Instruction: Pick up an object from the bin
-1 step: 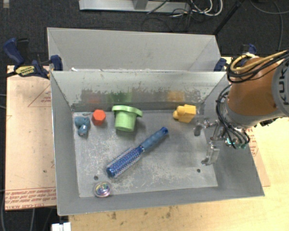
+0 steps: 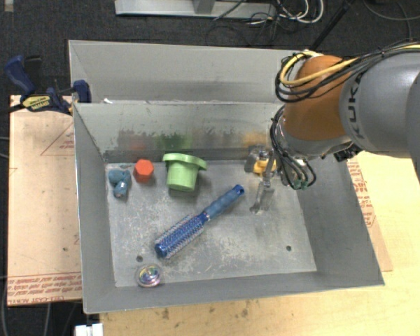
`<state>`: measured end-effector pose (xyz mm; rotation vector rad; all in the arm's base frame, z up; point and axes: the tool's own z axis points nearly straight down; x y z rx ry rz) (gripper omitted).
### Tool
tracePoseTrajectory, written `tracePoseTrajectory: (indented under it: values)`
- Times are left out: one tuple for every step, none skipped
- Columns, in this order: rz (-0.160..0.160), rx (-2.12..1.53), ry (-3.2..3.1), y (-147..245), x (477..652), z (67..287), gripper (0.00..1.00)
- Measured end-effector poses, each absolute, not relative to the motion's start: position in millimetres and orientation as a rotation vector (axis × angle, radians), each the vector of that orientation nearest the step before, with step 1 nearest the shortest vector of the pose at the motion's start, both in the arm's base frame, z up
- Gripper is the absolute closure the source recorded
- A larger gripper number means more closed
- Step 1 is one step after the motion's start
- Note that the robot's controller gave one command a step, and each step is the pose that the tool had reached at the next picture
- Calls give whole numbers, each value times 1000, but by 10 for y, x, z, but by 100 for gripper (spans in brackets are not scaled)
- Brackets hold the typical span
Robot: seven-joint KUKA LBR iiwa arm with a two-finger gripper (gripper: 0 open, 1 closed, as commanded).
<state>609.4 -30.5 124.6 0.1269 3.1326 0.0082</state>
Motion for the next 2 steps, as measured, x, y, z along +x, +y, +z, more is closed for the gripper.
tracePoseTrajectory:
  values:
    - [6,388,3120,439,5788,1148,0]
    - [4,222,3128,494,6555,886,0]
